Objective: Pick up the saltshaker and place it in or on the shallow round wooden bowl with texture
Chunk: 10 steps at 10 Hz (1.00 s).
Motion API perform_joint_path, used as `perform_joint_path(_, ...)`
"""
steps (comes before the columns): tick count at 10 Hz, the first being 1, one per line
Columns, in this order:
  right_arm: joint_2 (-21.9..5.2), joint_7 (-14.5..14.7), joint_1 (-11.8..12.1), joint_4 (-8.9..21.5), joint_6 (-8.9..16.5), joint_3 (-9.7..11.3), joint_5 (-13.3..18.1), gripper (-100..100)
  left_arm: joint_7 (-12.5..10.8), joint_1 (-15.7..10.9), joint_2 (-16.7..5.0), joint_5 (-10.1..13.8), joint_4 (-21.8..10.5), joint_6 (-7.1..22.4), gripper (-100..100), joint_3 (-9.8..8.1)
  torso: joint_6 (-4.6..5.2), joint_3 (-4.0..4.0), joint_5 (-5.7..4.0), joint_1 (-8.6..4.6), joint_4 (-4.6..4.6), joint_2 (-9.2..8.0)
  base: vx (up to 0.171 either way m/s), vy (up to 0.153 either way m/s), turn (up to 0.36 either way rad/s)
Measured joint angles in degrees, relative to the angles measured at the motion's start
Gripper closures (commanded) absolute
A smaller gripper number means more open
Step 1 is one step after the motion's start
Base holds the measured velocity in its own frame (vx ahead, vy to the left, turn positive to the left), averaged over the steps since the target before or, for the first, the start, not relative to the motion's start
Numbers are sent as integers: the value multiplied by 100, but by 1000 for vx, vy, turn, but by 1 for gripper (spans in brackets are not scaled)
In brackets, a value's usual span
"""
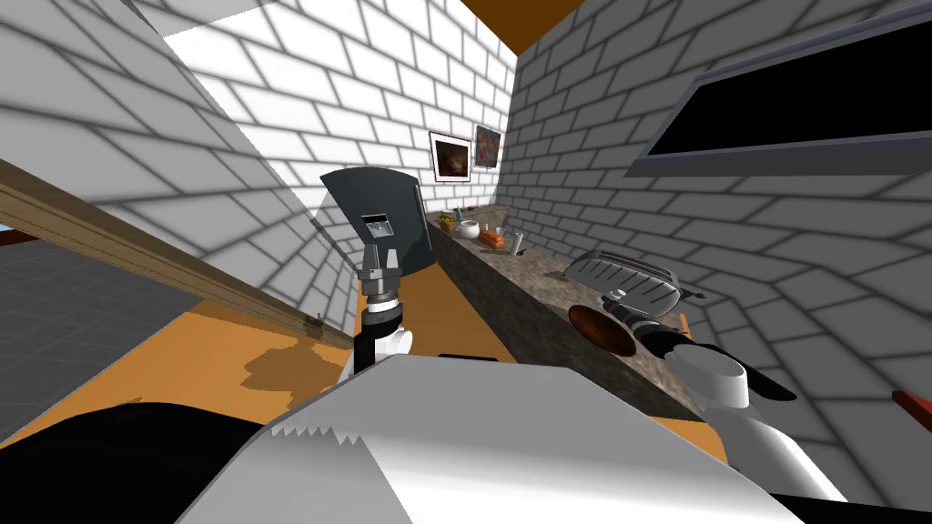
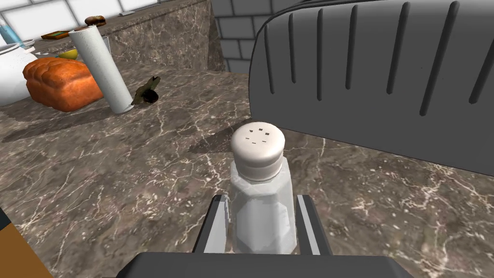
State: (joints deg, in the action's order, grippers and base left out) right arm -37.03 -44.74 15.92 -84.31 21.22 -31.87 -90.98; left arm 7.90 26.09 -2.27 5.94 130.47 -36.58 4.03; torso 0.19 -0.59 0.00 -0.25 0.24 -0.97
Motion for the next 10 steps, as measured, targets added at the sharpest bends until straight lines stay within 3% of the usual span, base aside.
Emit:
perform_joint_path(3, 257, 178, -170, -154, -108, 68, 73, 100, 0, 0, 0, 0, 0, 0, 0, 0, -9, 14, 1, 8, -6, 21, -121, -92, 96)
perform_joint_path(7, 791, 745, -603, -262, -210, 285, 165, 100, 0, -1, -1, 0, 0, 0, 0, -1, -10, 2, -10, -54, -2, 1, -186, -219, 168)
perform_joint_path(8, 897, 1002, -791, -128, -183, 312, 57, 100, 0, -1, -1, 0, 0, 0, 0, -1, -8, 3, -11, -51, -2, 2, -176, -232, 175)
perform_joint_path(10, 1100, 1011, -928, -227, -246, 538, 325, 100, 0, 0, -1, 0, 0, 0, 0, -1, -8, 9, -10, -57, -3, 15, -117, -187, 119)
